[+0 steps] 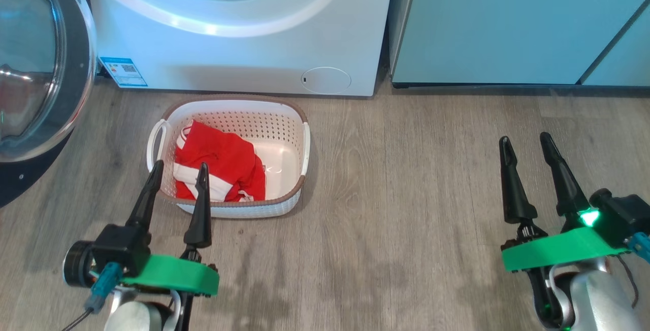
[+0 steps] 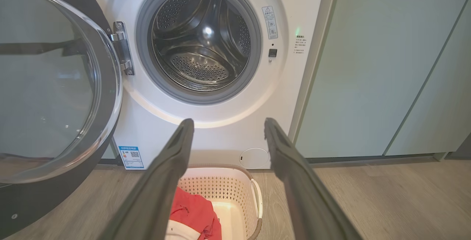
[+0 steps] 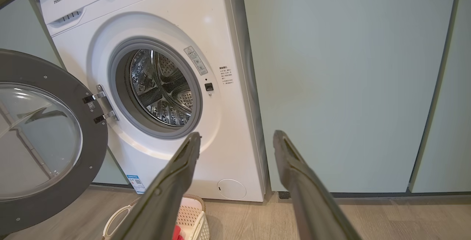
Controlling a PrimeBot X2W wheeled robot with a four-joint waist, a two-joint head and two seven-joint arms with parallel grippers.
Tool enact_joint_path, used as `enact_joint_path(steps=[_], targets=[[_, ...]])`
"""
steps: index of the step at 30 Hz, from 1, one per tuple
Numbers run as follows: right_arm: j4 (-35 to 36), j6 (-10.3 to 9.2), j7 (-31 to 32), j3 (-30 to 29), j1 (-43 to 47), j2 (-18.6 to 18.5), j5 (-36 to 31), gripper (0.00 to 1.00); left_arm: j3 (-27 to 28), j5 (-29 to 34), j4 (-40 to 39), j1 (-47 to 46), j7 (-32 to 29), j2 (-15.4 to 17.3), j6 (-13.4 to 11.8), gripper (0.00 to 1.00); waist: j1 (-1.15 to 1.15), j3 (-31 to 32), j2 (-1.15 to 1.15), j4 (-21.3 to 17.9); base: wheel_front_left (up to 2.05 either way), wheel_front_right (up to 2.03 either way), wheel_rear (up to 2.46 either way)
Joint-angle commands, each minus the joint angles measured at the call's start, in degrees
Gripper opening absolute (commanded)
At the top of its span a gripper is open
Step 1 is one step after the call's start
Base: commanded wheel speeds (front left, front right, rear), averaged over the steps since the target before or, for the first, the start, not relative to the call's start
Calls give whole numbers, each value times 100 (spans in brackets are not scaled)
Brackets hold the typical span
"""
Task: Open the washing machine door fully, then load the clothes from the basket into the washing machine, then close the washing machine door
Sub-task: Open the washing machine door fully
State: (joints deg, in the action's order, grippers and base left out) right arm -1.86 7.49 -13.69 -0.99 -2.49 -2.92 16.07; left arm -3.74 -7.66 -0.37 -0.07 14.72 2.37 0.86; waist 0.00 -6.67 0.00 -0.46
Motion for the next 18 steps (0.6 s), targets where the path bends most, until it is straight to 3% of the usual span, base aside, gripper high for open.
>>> enact_joint_path(steps=[1,18], targets=[[166,0,-27,132,-64,4,-54,100,146,-40,-157,-127,28,51,-15,100,0,5,0,1,0,0,0],[166,0,3,149,-66,4,-72,100,107,-99,7,-110,28,51,-123,100,0,47,0,39,0,0,0]])
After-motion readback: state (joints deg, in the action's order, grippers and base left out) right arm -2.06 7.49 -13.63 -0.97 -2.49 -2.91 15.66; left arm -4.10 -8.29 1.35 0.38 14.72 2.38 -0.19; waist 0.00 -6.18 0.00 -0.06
